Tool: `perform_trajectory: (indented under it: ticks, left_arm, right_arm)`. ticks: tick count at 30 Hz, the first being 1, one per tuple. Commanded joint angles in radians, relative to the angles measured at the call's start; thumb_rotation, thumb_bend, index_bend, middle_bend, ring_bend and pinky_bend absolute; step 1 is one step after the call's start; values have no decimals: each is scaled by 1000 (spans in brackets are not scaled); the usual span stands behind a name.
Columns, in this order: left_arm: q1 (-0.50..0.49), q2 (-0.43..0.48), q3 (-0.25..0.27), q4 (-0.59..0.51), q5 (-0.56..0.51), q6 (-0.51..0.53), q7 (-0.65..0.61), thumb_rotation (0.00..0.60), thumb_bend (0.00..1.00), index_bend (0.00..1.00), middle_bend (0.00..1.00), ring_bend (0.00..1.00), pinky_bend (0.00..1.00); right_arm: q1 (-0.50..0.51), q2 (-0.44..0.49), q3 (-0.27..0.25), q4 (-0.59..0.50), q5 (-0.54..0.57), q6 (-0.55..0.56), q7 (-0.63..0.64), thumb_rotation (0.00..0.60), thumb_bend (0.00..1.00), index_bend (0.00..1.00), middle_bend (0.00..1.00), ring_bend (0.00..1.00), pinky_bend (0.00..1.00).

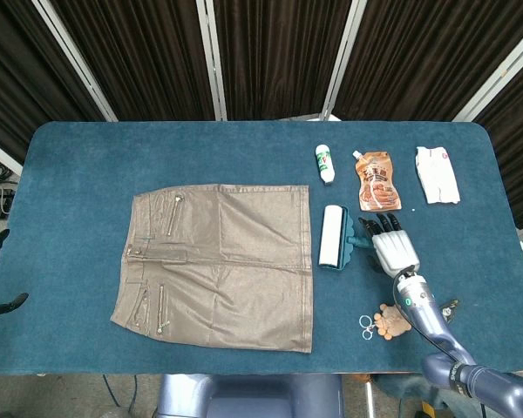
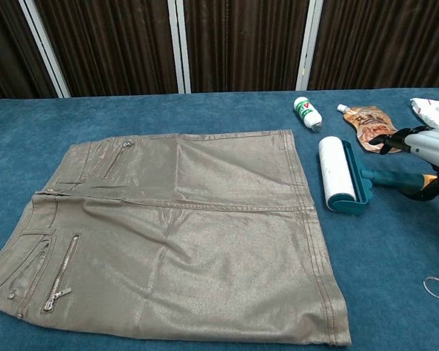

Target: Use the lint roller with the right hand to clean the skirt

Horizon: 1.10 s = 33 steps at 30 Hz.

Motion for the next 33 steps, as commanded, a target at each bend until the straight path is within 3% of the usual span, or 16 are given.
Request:
perform_trajectory:
  ticks: [1, 8, 12, 18, 21, 24, 29, 32, 33]
  left_arm:
    - [-1, -2, -1, 2, -2, -1, 2, 600, 0, 0, 0, 0, 0]
    - [-5, -7, -4, 8, -15, -7, 10, 600, 0, 0, 0, 0, 0]
    - [-10, -14, -6, 12, -26, -17, 19, 600, 0, 0, 0, 0, 0]
    - [-14, -18, -8, 16, -35, -23, 23, 600, 0, 0, 0, 0, 0]
    - [-16, -18, -9, 17, -39, -27, 22, 600, 0, 0, 0, 0, 0]
    - [-17, -18, -9, 17, -40, -30, 21, 600, 0, 0, 0, 0, 0]
    - [-17, -12, -7, 12, -34, -29, 11, 600, 0, 0, 0, 0, 0]
    - [-14, -5, -5, 5, -25, -23, -2, 600, 0, 0, 0, 0, 0]
    - [-14, -1, -3, 2, -18, -21, -7, 600, 0, 0, 0, 0, 0]
  right_arm:
    - [10, -20, 0, 29, 7, -15, -21, 600, 338, 86, 154, 0, 0]
    - [22, -58, -9, 107, 14, -54, -19, 600, 345, 101, 154, 4, 12]
    - [29, -86, -9, 162, 9, -68, 10, 600, 366, 160, 203, 72, 115]
    - [34, -122, -17, 236, -40, -24, 68, 600, 565, 324, 411, 301, 337]
    - [35, -130, -22, 259, -68, 5, 105, 600, 652, 364, 448, 331, 362]
    - [38, -129, -25, 265, -87, 26, 119, 600, 677, 382, 465, 341, 370]
    - [49, -92, -28, 218, -138, 86, 138, 600, 695, 392, 475, 347, 381]
    - [72, -39, -23, 120, -187, 133, 125, 600, 704, 393, 476, 347, 381]
    - [94, 1, -20, 38, -218, 148, 97, 600, 709, 393, 476, 347, 381]
